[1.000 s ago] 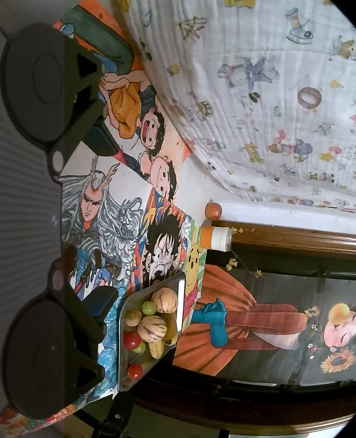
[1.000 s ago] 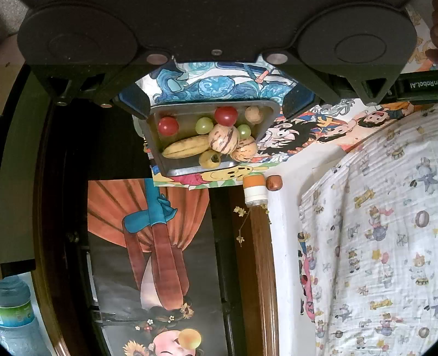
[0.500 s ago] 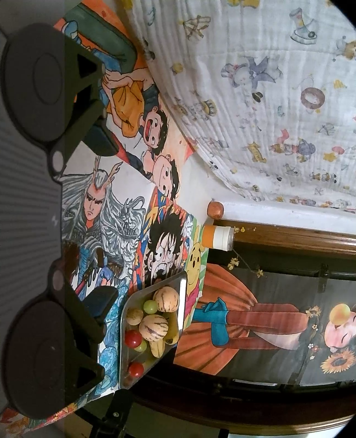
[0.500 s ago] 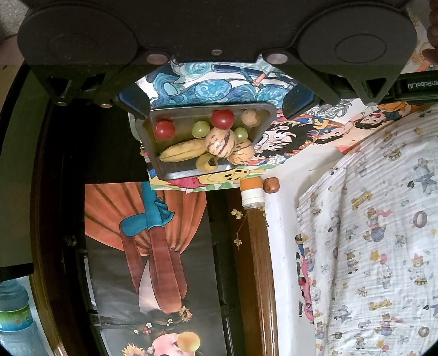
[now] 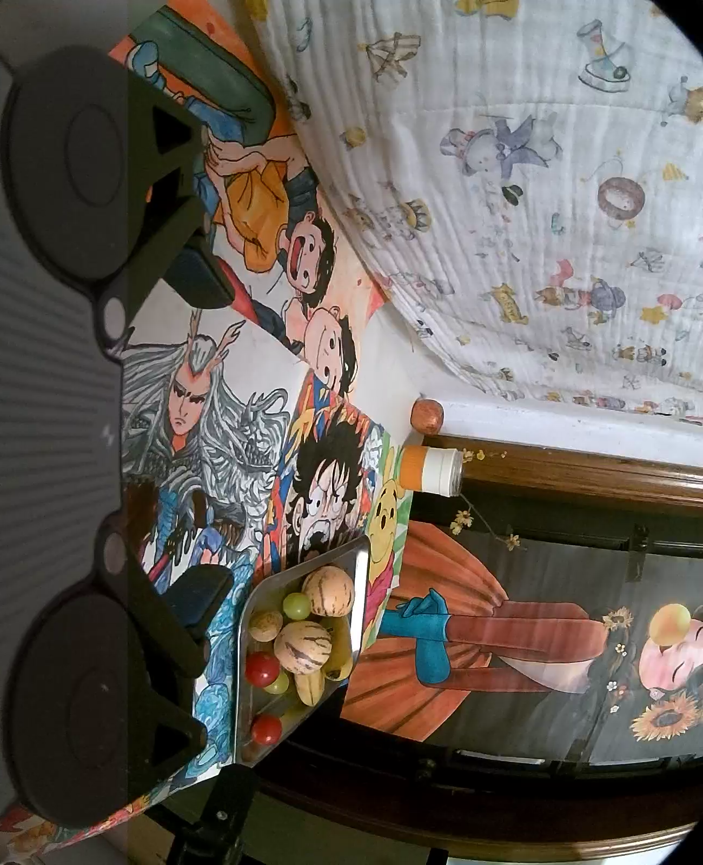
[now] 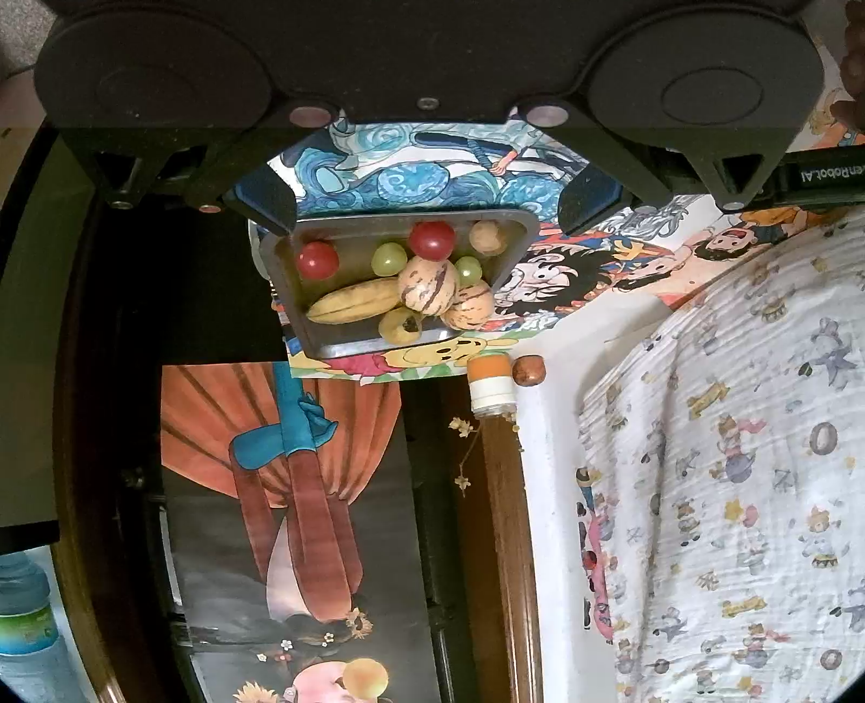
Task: Organize fruits
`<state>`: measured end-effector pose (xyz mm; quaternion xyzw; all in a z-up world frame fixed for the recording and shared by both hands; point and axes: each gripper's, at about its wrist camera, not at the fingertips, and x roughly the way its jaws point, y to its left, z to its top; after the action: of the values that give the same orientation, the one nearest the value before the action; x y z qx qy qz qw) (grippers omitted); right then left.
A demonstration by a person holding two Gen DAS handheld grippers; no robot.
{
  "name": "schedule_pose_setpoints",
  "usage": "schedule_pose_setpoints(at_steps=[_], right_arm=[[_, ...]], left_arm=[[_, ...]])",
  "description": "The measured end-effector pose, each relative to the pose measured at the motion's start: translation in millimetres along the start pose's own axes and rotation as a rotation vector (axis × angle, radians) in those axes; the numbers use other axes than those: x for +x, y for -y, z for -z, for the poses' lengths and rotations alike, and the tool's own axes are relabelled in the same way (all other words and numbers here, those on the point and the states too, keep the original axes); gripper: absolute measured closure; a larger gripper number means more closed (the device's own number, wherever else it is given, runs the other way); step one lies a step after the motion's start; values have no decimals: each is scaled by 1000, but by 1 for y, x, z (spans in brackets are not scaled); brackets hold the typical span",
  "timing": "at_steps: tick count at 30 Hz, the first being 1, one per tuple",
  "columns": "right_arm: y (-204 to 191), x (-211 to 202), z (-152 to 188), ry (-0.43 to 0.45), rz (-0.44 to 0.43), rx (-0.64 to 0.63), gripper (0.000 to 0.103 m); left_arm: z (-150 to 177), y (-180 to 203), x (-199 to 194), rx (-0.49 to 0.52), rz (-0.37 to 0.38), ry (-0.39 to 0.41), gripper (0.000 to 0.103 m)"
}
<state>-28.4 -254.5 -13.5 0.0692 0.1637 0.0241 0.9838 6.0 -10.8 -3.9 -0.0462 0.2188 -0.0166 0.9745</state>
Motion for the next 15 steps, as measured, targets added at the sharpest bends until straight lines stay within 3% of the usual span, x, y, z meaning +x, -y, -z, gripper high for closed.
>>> schedule_pose_setpoints(at_steps=[15], right_arm=[[-2,0,1,-7,-5,0,1]], left_arm=[[0,-1,-1,-11,11,-3,0]])
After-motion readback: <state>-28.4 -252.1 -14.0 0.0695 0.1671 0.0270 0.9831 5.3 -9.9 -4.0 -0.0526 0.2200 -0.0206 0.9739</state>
